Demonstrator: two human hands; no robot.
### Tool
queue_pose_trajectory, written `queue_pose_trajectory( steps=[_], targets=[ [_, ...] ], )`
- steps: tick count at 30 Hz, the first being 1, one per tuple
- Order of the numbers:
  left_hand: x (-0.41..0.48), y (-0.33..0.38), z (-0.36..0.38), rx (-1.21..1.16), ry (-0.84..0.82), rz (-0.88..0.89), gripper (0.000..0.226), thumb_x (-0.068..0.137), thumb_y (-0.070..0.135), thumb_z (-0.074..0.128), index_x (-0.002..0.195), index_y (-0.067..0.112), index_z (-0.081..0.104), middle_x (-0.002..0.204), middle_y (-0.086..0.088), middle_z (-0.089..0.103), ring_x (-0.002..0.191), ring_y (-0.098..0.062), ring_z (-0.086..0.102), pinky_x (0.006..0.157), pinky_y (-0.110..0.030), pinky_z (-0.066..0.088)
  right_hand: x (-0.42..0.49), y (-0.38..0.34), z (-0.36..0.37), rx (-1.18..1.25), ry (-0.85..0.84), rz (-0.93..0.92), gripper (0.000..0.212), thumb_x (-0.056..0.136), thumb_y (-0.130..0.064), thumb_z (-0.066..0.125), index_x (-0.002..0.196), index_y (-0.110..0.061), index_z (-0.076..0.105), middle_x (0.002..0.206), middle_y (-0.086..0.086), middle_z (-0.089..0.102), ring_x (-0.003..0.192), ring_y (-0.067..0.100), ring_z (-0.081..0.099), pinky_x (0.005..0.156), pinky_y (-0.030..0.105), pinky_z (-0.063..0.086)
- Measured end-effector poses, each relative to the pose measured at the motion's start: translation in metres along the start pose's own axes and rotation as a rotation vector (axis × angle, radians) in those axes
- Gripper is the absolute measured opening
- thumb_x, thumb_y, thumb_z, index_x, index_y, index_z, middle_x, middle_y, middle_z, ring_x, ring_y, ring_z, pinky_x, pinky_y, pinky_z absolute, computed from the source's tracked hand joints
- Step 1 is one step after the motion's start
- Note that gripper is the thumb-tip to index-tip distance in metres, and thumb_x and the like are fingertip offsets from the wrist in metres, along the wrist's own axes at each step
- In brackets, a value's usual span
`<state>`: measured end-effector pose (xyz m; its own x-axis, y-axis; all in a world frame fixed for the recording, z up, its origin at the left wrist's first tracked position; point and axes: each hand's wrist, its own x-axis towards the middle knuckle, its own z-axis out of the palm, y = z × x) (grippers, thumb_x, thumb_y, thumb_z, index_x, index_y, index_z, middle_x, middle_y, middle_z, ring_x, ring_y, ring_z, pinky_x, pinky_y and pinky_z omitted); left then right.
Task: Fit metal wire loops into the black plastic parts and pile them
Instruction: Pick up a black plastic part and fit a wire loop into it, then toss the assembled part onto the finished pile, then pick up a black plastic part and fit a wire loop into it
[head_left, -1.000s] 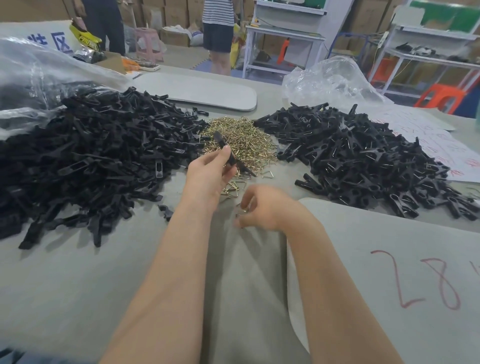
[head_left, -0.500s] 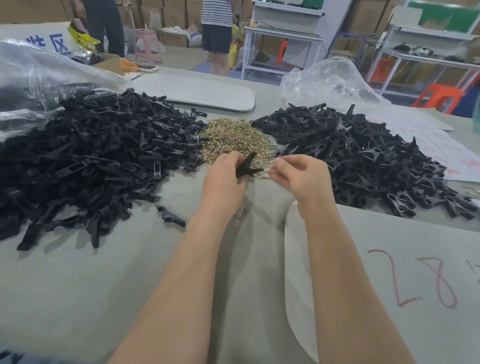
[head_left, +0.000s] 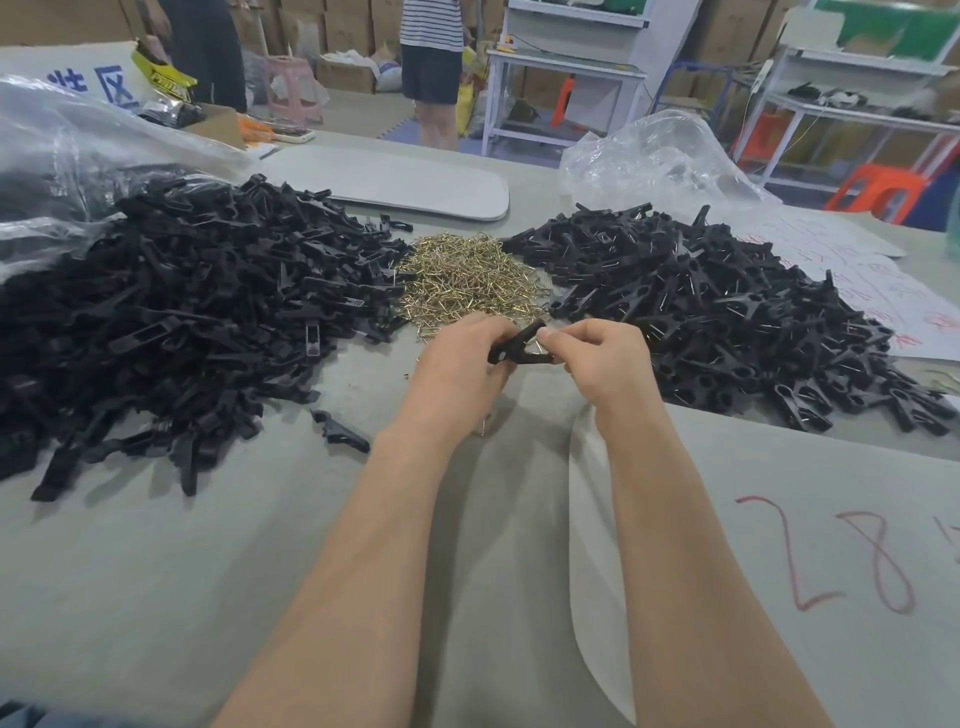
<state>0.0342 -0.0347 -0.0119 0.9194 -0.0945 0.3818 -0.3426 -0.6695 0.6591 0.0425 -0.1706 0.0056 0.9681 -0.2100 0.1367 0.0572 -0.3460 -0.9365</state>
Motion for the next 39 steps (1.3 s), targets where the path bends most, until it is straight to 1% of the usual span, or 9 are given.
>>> queue_pose_trajectory(
  steps=[6, 11, 13, 16, 23, 29, 33, 36, 39],
  targets=[
    [-0.002, 0.003, -0.005, -0.040, -0.048, 0.007, 0.022, 0.083, 0.009, 0.069, 0.102, 0.019, 0.069, 0.096, 0.007, 0.061, 0.091, -0.016, 0.062, 0.086, -0.035, 0.051, -0.001, -0.001, -0.003, 0.028, -0.096, 0.073, 0.019, 0.083, -0.017, 0.070, 0.065, -0.014, 0.064, 0.059, -0.003, 0.054, 0.054, 0.006, 0.044, 0.052, 0.015, 0.036],
    [-0.004, 0.013, -0.024, -0.307, -0.118, 0.012, 0.027, 0.079, 0.010, 0.075, 0.092, 0.031, 0.066, 0.087, 0.018, 0.065, 0.081, 0.003, 0.061, 0.079, -0.009, 0.047, -0.002, -0.004, -0.020, 0.622, -0.578, 0.450, 0.037, 0.074, -0.042, 0.069, 0.091, -0.011, 0.060, 0.074, 0.003, 0.059, 0.059, 0.013, 0.056, 0.055, 0.021, 0.050],
    [-0.005, 0.017, -0.029, -0.355, -0.107, 0.059, 0.028, 0.078, 0.008, 0.074, 0.096, 0.028, 0.067, 0.091, 0.014, 0.067, 0.082, 0.005, 0.060, 0.081, -0.009, 0.046, -0.005, -0.004, -0.018, 0.655, -0.739, 0.468, 0.063, 0.066, -0.054, 0.064, 0.107, -0.007, 0.058, 0.078, 0.007, 0.066, 0.067, 0.020, 0.066, 0.061, 0.026, 0.056],
    [-0.007, 0.021, -0.035, -0.324, -0.084, 0.100, 0.028, 0.078, 0.014, 0.075, 0.092, 0.036, 0.065, 0.089, 0.020, 0.065, 0.082, 0.012, 0.056, 0.076, -0.004, 0.040, -0.008, -0.006, -0.013, 0.628, -0.834, 0.433, 0.064, 0.068, -0.057, 0.054, 0.102, -0.003, 0.062, 0.075, 0.011, 0.073, 0.066, 0.017, 0.071, 0.060, 0.023, 0.058],
    [-0.006, 0.019, -0.033, -0.375, -0.093, 0.076, 0.024, 0.077, 0.016, 0.076, 0.094, 0.028, 0.065, 0.095, 0.011, 0.064, 0.089, -0.005, 0.059, 0.091, -0.030, 0.048, -0.007, -0.001, -0.002, 0.640, -0.691, 0.406, 0.040, 0.087, -0.043, 0.050, 0.090, -0.005, 0.062, 0.060, 0.008, 0.070, 0.052, 0.012, 0.068, 0.049, 0.019, 0.055],
    [-0.004, 0.010, -0.026, -0.353, -0.054, -0.043, 0.018, 0.080, 0.014, 0.074, 0.090, 0.028, 0.068, 0.081, 0.015, 0.064, 0.080, -0.002, 0.058, 0.080, -0.016, 0.044, -0.003, -0.001, -0.004, 0.456, -0.578, 0.322, 0.064, 0.065, -0.067, 0.061, 0.096, -0.012, 0.064, 0.076, 0.005, 0.072, 0.065, 0.016, 0.069, 0.059, 0.024, 0.056],
    [-0.002, 0.000, -0.017, -0.050, -0.072, -0.099, 0.041, 0.083, 0.022, 0.071, 0.122, 0.025, 0.061, 0.113, 0.003, 0.053, 0.100, -0.008, 0.050, 0.080, -0.009, 0.028, 0.000, 0.000, 0.003, 0.262, -0.144, 0.025, 0.012, 0.088, -0.014, 0.065, 0.099, -0.009, 0.063, 0.077, 0.005, 0.067, 0.049, 0.003, 0.058, 0.051, 0.015, 0.048],
    [0.001, -0.010, -0.020, 0.055, 0.063, -0.325, 0.048, 0.086, 0.025, 0.067, 0.132, 0.025, 0.052, 0.134, -0.002, 0.044, 0.121, -0.018, 0.045, 0.100, -0.027, 0.033, 0.006, 0.000, -0.006, 0.321, 0.328, -0.087, 0.056, 0.089, -0.019, 0.063, 0.140, -0.013, 0.038, 0.124, 0.009, 0.058, 0.099, 0.005, 0.064, 0.073, 0.009, 0.048],
    [0.000, -0.017, -0.022, 0.140, 0.115, -0.487, 0.043, 0.090, 0.024, 0.062, 0.131, 0.023, 0.051, 0.137, -0.005, 0.041, 0.125, -0.026, 0.038, 0.101, -0.039, 0.035, 0.007, 0.006, -0.008, -0.087, 0.404, -0.219, 0.079, 0.091, -0.014, 0.058, 0.152, -0.019, 0.008, 0.157, 0.019, 0.004, 0.145, 0.030, 0.009, 0.118, 0.035, 0.017]
  ],
)
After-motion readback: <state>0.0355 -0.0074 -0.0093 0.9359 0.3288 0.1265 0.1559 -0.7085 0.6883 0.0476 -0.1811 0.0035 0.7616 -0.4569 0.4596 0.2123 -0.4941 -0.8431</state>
